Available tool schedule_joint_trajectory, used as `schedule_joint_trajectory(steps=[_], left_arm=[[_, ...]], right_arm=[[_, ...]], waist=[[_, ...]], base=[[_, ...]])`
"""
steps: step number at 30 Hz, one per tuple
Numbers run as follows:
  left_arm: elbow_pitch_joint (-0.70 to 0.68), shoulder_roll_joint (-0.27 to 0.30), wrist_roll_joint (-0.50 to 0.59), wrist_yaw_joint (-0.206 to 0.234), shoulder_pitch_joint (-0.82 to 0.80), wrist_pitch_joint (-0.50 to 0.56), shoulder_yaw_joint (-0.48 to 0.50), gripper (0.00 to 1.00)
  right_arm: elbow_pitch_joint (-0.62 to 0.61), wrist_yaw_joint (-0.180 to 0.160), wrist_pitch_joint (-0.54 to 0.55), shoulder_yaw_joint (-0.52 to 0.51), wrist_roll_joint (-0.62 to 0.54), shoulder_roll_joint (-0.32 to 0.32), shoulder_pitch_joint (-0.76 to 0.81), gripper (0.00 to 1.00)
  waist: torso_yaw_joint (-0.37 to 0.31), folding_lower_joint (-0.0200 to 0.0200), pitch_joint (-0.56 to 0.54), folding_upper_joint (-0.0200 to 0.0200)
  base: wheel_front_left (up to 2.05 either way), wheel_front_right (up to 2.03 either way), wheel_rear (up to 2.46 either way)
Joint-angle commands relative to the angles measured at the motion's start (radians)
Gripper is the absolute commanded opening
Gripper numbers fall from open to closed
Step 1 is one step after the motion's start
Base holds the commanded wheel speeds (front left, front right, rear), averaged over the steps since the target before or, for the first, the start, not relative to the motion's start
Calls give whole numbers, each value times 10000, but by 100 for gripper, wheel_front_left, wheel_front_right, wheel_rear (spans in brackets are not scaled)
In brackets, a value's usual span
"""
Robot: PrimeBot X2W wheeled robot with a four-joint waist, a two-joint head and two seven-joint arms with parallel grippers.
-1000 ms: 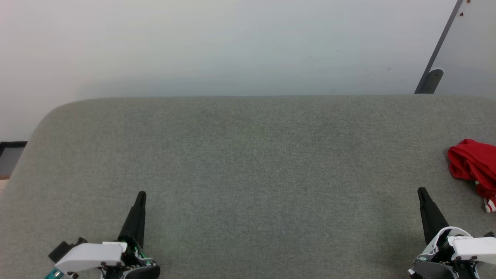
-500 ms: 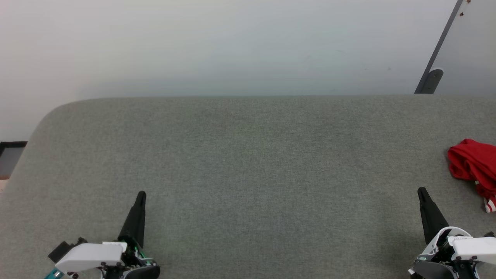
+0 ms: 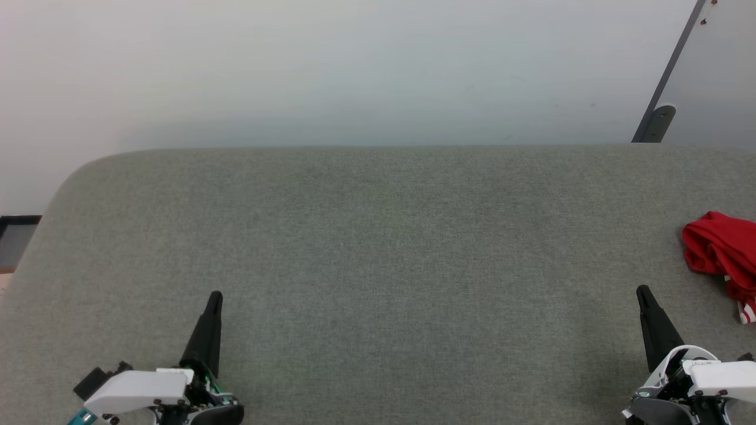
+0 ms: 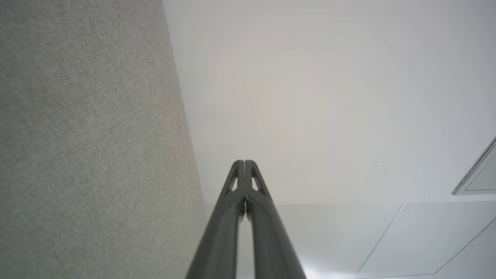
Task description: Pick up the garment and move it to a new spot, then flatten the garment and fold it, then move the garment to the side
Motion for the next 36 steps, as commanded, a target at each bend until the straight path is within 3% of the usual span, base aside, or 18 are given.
schedule_joint_trajectory(steps=[1, 36], left_arm=[[12, -19, 16, -31, -104, 43, 29, 0], [14, -46, 58, -31, -108, 60, 68, 0]], right_arm=[[4, -10, 17, 8, 45, 33, -30, 0], [4, -10, 15, 10, 46, 33, -30, 0]], waist=[[0, 0, 0, 0], [0, 0, 0, 0]], base=[[0, 0, 0], [0, 0, 0]])
